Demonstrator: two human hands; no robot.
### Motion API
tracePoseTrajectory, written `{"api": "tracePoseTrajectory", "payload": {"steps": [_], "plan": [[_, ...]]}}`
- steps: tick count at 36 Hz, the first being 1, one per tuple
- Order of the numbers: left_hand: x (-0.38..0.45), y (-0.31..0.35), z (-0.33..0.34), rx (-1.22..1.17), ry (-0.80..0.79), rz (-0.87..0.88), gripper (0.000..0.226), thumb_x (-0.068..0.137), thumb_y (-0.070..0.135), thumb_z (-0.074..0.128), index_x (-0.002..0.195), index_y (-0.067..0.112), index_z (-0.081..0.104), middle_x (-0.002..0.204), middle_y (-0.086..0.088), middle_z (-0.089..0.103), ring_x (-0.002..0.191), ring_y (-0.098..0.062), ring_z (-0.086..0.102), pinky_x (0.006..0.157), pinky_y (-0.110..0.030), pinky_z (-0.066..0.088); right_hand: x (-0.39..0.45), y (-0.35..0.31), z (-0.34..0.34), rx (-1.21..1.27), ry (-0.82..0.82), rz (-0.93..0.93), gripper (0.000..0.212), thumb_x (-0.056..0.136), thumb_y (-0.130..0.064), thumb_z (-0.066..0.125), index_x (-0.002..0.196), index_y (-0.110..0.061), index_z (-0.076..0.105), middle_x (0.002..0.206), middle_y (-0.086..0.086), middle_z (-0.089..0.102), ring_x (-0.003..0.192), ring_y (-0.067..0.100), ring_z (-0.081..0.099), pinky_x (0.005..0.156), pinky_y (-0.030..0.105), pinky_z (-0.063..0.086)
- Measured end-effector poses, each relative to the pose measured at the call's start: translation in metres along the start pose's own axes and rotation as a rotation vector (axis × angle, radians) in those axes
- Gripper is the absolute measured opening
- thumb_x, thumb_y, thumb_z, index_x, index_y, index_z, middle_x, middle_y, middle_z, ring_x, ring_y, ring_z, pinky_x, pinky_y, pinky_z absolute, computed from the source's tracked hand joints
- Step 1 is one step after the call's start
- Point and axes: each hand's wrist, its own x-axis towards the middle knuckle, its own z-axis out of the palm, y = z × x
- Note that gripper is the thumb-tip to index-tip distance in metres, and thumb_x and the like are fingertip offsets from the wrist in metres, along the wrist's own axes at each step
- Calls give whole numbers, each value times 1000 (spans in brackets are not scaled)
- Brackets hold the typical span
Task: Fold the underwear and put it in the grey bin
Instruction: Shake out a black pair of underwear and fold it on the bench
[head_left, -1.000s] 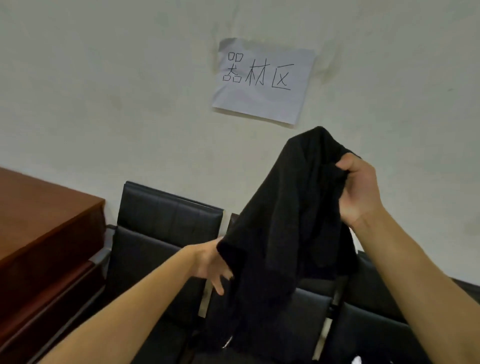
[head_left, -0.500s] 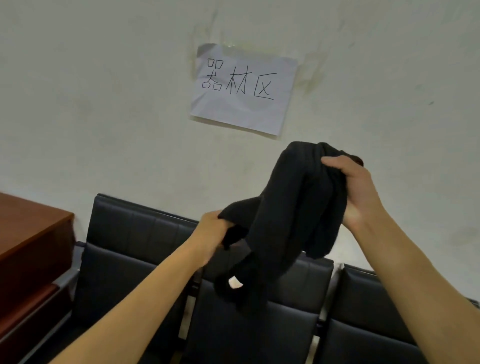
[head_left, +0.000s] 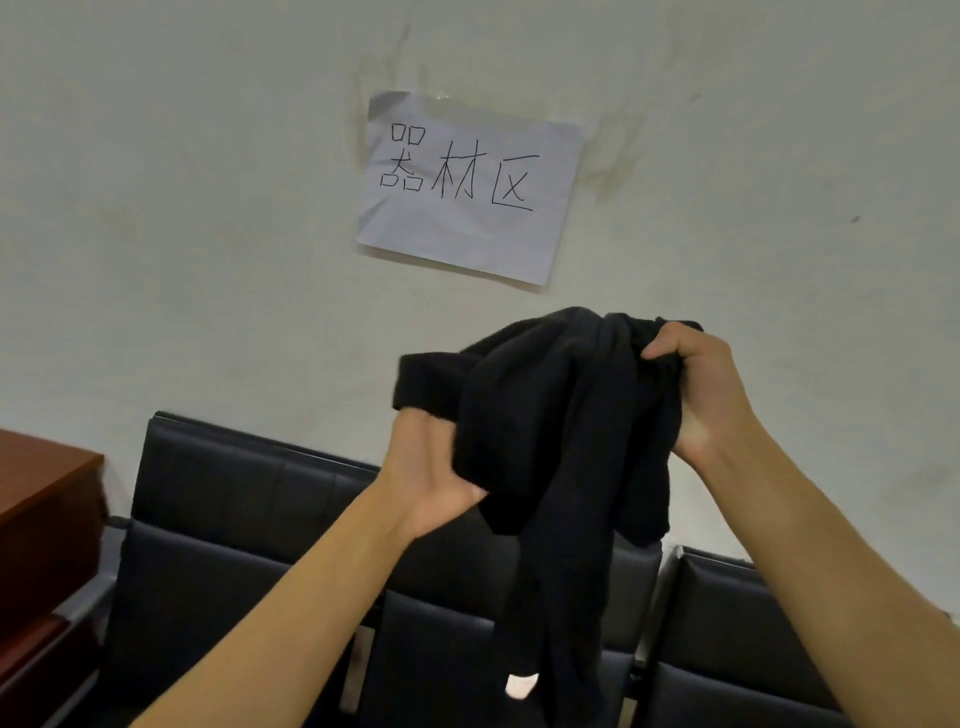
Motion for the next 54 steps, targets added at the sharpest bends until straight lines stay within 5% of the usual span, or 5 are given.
{"api": "tracePoseTrajectory", "payload": {"steps": [3, 8, 15, 44, 54], "plan": [[-7, 12, -12, -209, -54, -29, 42, 101, 0, 31, 80, -5, 67, 61, -21, 54, 60, 11, 62, 58, -4, 47, 2, 2, -2, 14, 28, -9, 38, 48, -2, 59, 67, -12, 27, 78, 9, 47, 86, 31, 51, 90, 41, 46], [2, 12, -43, -150, 37, 194, 67, 101, 43, 14, 140, -6, 37, 145, -25, 38, 137, -36, 33, 114, -43, 22, 1, 8, 1, 59, 110, -24, 27, 54, 0, 49, 50, -15, 27, 63, 3, 41, 69, 25, 50, 90, 40, 47], [2, 23, -23, -457, 15, 161, 8, 61, 2, 68, 67, 8, 66, 80, -8, 67, 75, -24, 68, 71, -33, 57, 1, 18, 8, 64, 171, 83, 39, 71, -1, 39, 34, -13, 44, 53, 4, 47, 55, 22, 54, 74, 35, 47], [53, 109, -32, 976, 510, -326, 41, 88, 46, 60, 97, 6, 63, 94, -13, 67, 82, -26, 64, 69, -34, 53, -38, -22, -71, -898, -109, 669, 34, 80, -8, 69, 114, -7, 65, 112, 7, 70, 104, 23, 66, 93, 38, 52], [39, 136, -53, 920, -46, -285, 76, 31, 31, 97, 99, 9, 73, 109, -11, 68, 96, -23, 67, 78, -30, 56, -44, -32, -117, -706, 116, 490, 96, 26, -42, 95, 108, -1, 68, 105, 15, 71, 91, 28, 70, 67, 32, 57]]}}
